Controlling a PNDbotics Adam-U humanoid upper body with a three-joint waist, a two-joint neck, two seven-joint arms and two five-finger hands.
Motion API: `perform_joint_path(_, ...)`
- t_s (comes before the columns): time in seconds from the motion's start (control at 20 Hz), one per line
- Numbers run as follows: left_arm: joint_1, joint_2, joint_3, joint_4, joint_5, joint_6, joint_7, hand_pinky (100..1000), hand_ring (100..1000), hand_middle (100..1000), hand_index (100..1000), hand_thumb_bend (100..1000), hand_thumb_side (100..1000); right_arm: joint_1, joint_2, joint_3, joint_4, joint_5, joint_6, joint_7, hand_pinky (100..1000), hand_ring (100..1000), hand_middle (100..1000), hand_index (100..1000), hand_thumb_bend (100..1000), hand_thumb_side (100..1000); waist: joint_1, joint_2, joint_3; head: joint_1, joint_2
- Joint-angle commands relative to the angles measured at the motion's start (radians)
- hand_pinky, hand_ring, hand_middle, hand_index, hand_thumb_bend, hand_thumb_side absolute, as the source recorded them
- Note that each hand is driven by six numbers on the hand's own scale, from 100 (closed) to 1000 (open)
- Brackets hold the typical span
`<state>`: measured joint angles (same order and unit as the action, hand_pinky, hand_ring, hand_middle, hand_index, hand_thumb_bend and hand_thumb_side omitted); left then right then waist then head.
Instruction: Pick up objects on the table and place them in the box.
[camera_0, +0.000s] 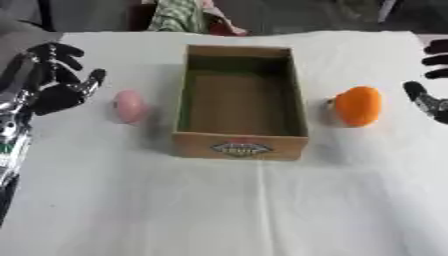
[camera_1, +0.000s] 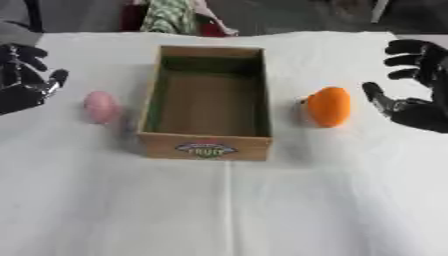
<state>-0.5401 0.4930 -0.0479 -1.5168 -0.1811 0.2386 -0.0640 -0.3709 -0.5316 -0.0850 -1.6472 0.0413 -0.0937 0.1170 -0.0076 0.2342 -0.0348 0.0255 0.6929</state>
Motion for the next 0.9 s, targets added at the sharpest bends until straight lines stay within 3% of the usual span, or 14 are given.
perform_joint_path(0.05,-0.047,0.048,-0.036,0.057,-0.038,-0.004,-0.042,568,483,520,709,424,148,-0.015,-0.016,-0.002,-0.009,-0.001,-0.003,0.003,715,782,767,829,356,100,0.001,-0.021,-0.002,0.007,-0.005)
perform_joint_path(0.25,-0.093,0.053,-0.078,0.138,-0.084,-0.022,-0.104,573,487,523,712,400,163,-0.017,-0.016,0.0,-0.009,-0.001,-0.003,0.005,715,782,767,829,357,100,0.001,-0.021,-0.004,0.011,-0.004)
perform_joint_path(0.75,-0.106,0.048,-0.077,0.168,-0.109,-0.04,-0.131,600,515,547,730,417,179,-0.017,-0.014,0.001,-0.009,-0.001,-0.004,0.006,715,782,768,825,358,100,0.0,-0.021,-0.006,0.014,-0.003)
perform_joint_path(0.9,-0.154,0.017,-0.132,0.227,-0.145,-0.011,-0.149,621,537,563,740,413,182,-0.022,-0.008,0.007,-0.01,-0.002,-0.005,0.013,715,783,768,825,356,100,-0.003,-0.02,-0.016,0.026,-0.001)
